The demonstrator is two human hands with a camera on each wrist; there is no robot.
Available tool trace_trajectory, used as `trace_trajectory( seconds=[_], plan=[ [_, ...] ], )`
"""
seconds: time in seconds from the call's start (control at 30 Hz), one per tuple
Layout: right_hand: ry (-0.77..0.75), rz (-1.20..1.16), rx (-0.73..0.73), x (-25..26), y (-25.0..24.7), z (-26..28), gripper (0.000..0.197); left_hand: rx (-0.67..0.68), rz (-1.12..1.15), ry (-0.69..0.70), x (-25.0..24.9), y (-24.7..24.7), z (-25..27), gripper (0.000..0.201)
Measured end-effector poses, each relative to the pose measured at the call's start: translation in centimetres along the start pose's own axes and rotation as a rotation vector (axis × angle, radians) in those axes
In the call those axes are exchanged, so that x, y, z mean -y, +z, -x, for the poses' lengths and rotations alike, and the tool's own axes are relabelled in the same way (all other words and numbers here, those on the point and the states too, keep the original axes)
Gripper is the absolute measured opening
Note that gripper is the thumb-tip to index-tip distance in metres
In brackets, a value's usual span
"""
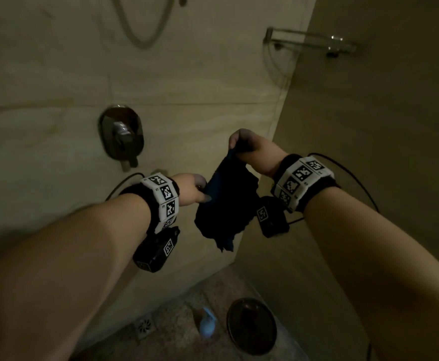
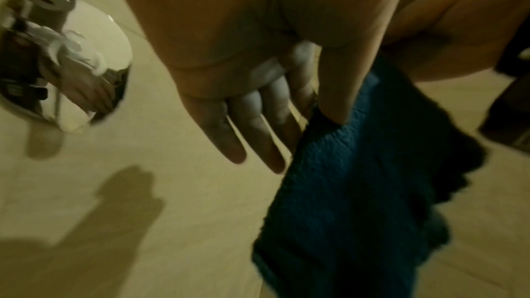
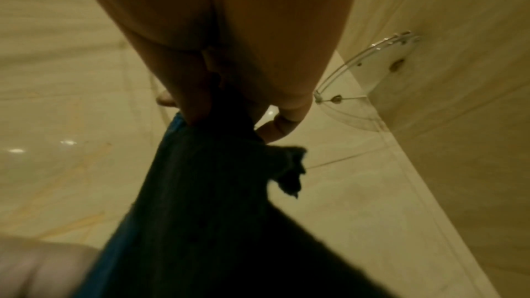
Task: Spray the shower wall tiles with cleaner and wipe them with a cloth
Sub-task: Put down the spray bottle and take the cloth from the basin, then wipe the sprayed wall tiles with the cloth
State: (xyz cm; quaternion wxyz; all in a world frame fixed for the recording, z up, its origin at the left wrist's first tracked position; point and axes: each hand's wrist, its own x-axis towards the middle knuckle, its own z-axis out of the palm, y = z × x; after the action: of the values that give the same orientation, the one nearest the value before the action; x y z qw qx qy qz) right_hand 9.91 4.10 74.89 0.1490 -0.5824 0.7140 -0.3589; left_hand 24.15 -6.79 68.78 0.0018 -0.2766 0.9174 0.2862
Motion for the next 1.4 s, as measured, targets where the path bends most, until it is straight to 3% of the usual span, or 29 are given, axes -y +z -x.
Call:
trace_trajectory(
  seconds=[0.2, 0.4, 0.47, 0.57, 0.67, 0.77, 0.87, 1.03, 1.17, 1.4],
  plan=[
    [0.023, 0.121, -0.1, 2.7, 0.9, -2.2, 0.023, -0.059, 0.105, 0.016, 0.9, -4.4, 3.8, 0.032],
    [0.044, 0.284, -0.007, 3.1, 3.8, -4.3, 0.026, -0.123, 0.254, -0.035, 3.0, -8.1, 6.4, 0.032],
    [0.055, 0.27, 0.044, 3.9, 4.9, -4.6, 0.027, -0.167, 0.306, -0.058, 3.8, -9.1, 7.0, 0.03],
    [0.08, 0.14, 0.248, 5.4, 6.6, -5.0, 0.026, -0.221, 0.348, -0.081, 4.7, -10.6, 8.3, 0.027],
    [0.023, 0.127, 0.353, 7.3, 8.6, -5.8, 0.033, -0.291, 0.329, -0.108, 5.7, -12.1, 9.7, 0.012],
    [-0.035, 0.084, 0.306, 9.7, 10.3, -6.9, 0.041, -0.354, 0.264, -0.121, 7.1, -13.9, 11.0, 0.024],
    [-0.08, -0.035, 0.279, 12.1, 11.5, -8.2, 0.046, -0.446, 0.219, -0.143, 8.3, -15.6, 12.9, 0.019],
    [-0.244, -0.054, 0.194, 16.2, 13.7, -10.0, 0.005, -0.596, 0.202, -0.167, 10.4, -17.8, 16.2, 0.009],
    [-0.327, -0.2, 0.141, 19.7, 15.3, -10.9, 0.008, -0.753, 0.204, -0.184, 12.0, -19.6, 19.0, 0.013],
    [-0.463, -0.233, 0.168, 25.5, 16.6, -12.5, 0.007, -0.886, 0.266, -0.217, 13.7, -22.6, 22.3, 0.01]
  ],
)
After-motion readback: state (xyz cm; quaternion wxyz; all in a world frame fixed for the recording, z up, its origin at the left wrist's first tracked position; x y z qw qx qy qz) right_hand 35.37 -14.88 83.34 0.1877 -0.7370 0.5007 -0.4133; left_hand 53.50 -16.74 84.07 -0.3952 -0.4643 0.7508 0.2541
